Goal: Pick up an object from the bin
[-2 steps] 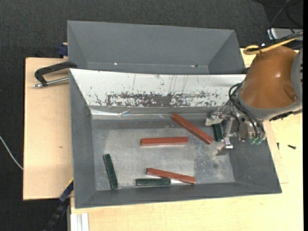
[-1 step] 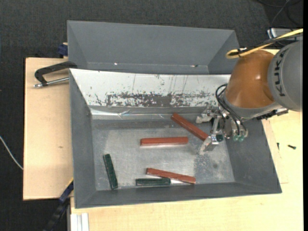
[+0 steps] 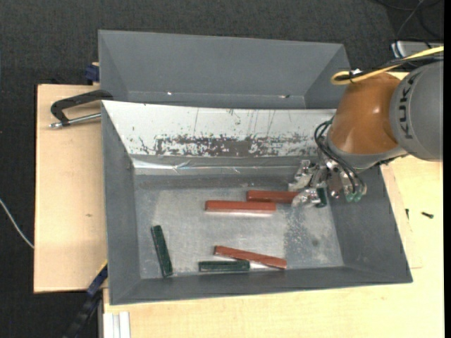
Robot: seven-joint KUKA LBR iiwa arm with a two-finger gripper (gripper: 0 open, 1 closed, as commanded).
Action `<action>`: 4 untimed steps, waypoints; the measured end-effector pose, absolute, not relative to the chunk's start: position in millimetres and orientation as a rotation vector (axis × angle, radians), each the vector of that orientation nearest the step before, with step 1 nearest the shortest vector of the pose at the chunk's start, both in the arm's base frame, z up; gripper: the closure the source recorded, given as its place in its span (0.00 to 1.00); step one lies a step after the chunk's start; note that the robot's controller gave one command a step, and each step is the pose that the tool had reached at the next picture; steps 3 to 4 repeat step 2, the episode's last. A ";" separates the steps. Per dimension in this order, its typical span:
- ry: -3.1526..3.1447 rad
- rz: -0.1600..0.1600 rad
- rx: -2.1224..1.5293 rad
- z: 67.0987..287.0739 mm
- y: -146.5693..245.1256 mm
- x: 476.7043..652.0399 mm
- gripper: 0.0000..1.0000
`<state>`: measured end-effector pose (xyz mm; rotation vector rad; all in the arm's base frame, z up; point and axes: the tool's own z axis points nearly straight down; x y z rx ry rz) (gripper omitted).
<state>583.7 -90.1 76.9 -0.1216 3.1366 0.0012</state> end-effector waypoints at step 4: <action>3.134 -0.001 -0.076 203.6 -107.2 560.5 1.00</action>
Offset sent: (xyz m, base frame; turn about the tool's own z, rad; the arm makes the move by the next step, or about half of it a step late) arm -0.0247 -0.0174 0.1255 0.0280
